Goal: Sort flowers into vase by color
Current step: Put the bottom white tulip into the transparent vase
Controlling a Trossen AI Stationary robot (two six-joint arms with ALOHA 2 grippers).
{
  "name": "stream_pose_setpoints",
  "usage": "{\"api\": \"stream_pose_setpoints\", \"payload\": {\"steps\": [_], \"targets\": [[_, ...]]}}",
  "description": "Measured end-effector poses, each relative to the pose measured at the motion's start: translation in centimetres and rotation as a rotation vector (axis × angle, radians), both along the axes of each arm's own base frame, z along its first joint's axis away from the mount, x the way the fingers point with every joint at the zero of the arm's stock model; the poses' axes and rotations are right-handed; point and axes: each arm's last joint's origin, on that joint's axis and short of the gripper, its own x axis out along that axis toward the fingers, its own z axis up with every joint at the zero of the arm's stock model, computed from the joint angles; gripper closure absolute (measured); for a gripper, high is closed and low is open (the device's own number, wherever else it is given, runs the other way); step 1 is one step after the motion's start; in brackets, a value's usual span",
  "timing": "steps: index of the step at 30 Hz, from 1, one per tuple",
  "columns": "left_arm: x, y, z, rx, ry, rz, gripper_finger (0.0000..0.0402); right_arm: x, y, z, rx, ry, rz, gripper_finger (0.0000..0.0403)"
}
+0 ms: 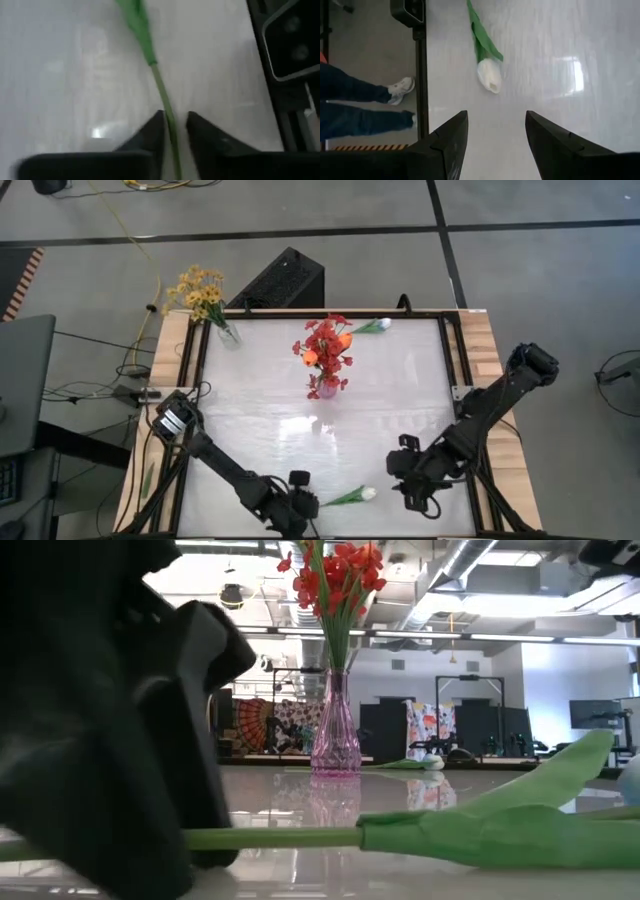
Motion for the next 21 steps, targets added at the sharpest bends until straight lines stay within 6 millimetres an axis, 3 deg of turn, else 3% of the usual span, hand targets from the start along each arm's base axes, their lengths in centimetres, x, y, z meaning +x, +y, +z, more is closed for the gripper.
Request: {"api": "stream_pose_setpoints", "payload": {"steps": [2, 6, 9, 11, 16, 21], "targets": [[0.0, 0.1, -0.1, -0.045, 0.027, 0.065, 0.0384, -0.3, 0.3, 0.0, -0.008, -0.001, 0.024, 0.0180], [0.2, 0.9, 1.8, -0.081, -0.001, 0.151, 0.0398, -0.9, 0.6, -0.2, -0.084, -0.007, 0.156, 0.0180], [0.2, 3.1, 4.5, 0.001, -0.048, 0.202, 0.0400, -1.8, 0.1, -0.4, -0.182, 0.039, 0.226, 0.0180], [0.7, 5.0, 7.8, 0.017, -0.149, 0.288, 0.0401, -2.7, -1.1, 0.1, -0.272, 0.072, 0.225, 0.0181], [-0.2, 10.5, 15.2, 0.145, -0.385, 0.529, 0.0401, -6.0, -5.7, 3.4, -0.491, 0.020, 0.213, 0.0195], [-1.9, 15.6, 22.0, 0.239, -0.639, 0.748, 0.0401, -8.6, -9.5, 4.2, -0.491, -0.120, 0.239, 0.0213]]}}
